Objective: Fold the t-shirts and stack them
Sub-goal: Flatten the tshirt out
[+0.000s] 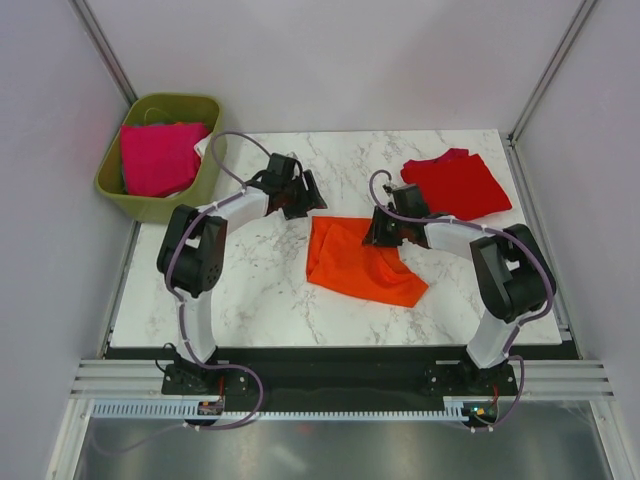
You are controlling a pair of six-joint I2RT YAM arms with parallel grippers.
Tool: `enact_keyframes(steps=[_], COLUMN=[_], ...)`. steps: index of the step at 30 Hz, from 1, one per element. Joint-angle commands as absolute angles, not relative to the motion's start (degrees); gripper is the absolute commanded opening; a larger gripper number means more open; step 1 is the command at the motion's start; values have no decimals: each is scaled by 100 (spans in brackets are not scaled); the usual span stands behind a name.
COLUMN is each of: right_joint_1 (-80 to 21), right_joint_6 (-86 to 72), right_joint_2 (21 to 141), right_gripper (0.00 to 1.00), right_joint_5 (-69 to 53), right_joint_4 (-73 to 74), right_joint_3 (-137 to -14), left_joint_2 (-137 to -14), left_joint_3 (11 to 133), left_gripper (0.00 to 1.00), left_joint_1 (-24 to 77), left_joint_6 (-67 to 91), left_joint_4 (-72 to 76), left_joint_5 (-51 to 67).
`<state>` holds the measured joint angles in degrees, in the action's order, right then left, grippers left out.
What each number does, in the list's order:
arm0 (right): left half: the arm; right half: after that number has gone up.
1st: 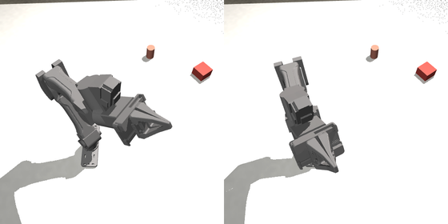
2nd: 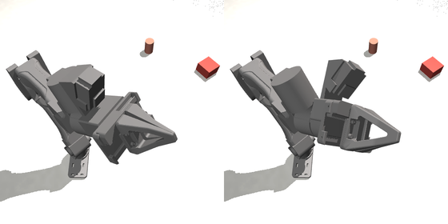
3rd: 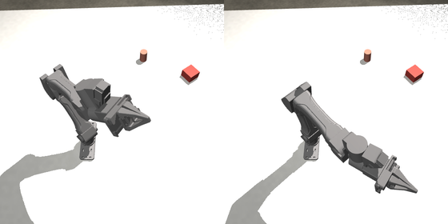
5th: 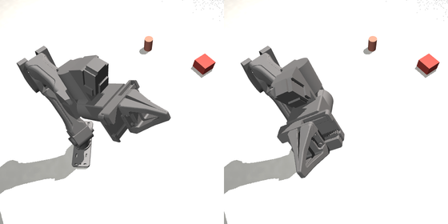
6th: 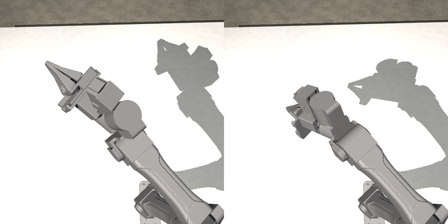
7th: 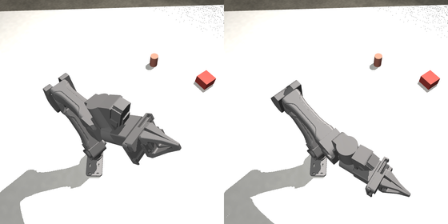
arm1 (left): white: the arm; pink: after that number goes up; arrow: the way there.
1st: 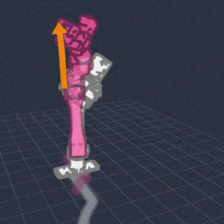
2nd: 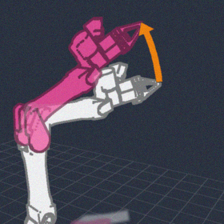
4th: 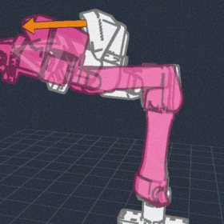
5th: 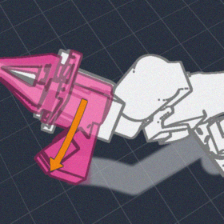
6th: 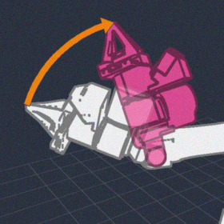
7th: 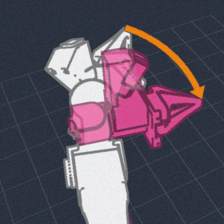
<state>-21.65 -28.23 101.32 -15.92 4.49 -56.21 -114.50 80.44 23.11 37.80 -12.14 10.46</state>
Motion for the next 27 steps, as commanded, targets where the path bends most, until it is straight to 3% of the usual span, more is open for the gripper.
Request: enact_keyframes(steps=[1, 4, 8, 11, 16, 25, 27], right_joint_1=[-2188, -2188, -2188, -2180, -2162, -2127, -2118], right_joint_6=[-2777, -2856, -2909, -2839, -2760, -2733, -2733], right_joint_2=[10020, 9608, 8678, 8010, 7340, 7172, 7128], right_gripper=[27, 11, 2, 0, 0, 0, 0], right_joint_5=[-2091, -2092, -1733, -1303, -756, -730, -712], right_joint_4=[186, 44, -149, -149, -150, -123, -123], right_joint_3=[-5766, -5582, -5248, -5020, -4755, -4702, -4685], left_joint_2=[-11689, -11733, -11786, -11830, -11997, -12146, -12234], left_joint_3=[8420, 8464, 8473, 8499, 8613, 8815, 8894], left_gripper=[71, 71, 71, 69, 58, 56, 44], left_joint_1=[2285, 2285, 2285, 2285, 2285, 2294, 2294], left_joint_6=[3946, 3955, 3981, 4008, 3982, 3999, 3990], left_joint_4=[-1362, -1397, -1397, -1415, -1476, -1828, -1828], left_joint_5=[1345, 1380, 1415, 1494, 1617, 1512, 1599])
